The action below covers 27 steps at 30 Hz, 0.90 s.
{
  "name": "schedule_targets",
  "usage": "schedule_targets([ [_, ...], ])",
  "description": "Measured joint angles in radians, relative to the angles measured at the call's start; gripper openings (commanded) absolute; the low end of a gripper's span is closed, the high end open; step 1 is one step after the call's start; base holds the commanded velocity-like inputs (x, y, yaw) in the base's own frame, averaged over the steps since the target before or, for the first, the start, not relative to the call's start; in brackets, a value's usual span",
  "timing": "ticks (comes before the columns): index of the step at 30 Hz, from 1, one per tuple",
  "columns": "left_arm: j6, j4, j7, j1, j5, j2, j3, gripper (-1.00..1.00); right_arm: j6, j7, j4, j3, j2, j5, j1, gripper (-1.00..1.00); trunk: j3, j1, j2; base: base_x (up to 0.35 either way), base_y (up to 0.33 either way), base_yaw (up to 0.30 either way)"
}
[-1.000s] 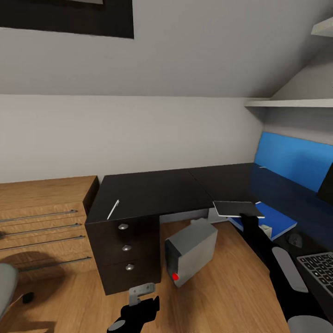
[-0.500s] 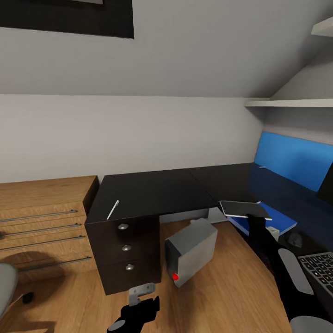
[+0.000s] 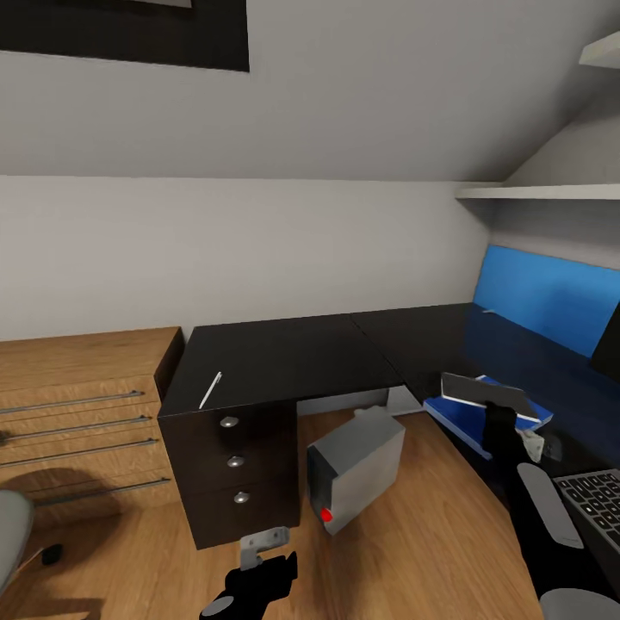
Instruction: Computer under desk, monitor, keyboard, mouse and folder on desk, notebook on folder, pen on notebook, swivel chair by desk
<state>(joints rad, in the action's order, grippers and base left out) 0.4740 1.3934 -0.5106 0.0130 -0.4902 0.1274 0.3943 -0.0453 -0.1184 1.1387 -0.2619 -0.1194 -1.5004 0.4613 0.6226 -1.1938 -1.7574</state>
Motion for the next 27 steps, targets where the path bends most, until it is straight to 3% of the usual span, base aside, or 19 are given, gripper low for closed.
schedule_targets([
  [9,0.000,0.000,0.000,0.000,0.000,0.000,0.000,1.00,-0.019,-0.041,0.000,0.001,-0.001,0.004,0.000,-1.00,0.000,0.000,0.000,0.000,0.000,0.000],
  [18,0.000,-0.001,0.000,0.000,0.000,0.001,0.001,1.00,-0.020,-0.079,-0.002,0.000,0.002,0.085,0.000,-1.00,0.000,0.000,0.000,0.057,0.000,0.000],
  [27,0.000,-0.028,0.001,0.000,0.001,0.002,0.001,1.00,-0.021,-0.081,-0.006,-0.001,0.001,0.089,0.000,-1.00,0.000,0.000,0.000,0.138,0.000,0.000],
])
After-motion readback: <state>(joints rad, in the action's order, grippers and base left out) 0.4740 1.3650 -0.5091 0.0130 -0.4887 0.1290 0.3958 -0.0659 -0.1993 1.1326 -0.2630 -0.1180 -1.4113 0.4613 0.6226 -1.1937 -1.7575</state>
